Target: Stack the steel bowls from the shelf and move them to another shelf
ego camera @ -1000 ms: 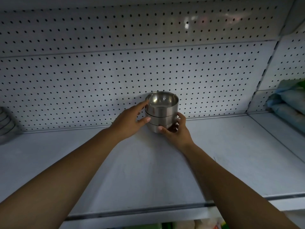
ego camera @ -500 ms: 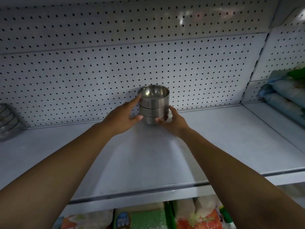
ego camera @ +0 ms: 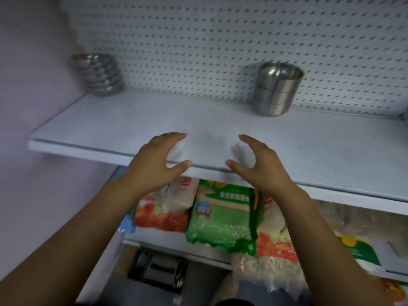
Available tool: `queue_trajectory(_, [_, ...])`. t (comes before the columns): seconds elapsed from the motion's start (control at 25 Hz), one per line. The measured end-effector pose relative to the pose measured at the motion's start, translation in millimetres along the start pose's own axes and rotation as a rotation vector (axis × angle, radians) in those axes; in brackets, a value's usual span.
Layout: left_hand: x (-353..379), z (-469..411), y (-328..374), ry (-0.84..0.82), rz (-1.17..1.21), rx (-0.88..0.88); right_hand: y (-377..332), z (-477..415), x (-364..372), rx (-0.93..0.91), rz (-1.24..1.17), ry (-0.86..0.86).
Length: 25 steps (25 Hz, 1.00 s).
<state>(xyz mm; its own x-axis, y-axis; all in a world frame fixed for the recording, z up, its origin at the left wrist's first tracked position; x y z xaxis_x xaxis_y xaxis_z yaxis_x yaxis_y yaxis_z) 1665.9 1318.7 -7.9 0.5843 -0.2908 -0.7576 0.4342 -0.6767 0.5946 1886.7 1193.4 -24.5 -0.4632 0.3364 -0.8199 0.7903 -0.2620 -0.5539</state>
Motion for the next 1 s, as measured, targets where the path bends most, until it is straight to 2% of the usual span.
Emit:
queue_trajectory(0.16, [-47, 123, -30, 0.164, 0.023, -0.157, -77, 50, 48, -0.130, -0.095, -0.062])
queue_trajectory(0.36, [-85, 308, -59, 0.398, -0.050, -0.428, -171, 112, 136, -0.335, -0.127, -0.268])
queue_trajectory(0.64, [-76, 549, -61, 0.595, -0.086, -1.025, -275, 224, 285, -0.692, -0.045, -0.795])
queue_trajectory(0.84, [-67, 648, -31, 0.806, -0.082, -1.360, -357, 300, 348, -0.949, -0.024, -1.107])
queue_trajectory(1.0, [-60, 697, -16, 0.946, -0.064, -1.584, -404, 347, 386, -1.087, 0.023, -1.278])
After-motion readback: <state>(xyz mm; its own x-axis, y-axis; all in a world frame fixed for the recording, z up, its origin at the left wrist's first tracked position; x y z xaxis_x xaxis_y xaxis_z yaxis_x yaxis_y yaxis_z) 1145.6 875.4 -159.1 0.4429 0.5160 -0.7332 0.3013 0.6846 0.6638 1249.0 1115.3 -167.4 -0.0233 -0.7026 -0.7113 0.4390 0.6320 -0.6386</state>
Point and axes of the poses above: each hand's wrist, its own z-axis away from the middle knuckle, its own x-axis out of the palm, y = z × x, the point moved 8 cm from there along -z, towards the middle knuckle, and after that the axes turned 8 degrees about z, right-handed, at the moved point
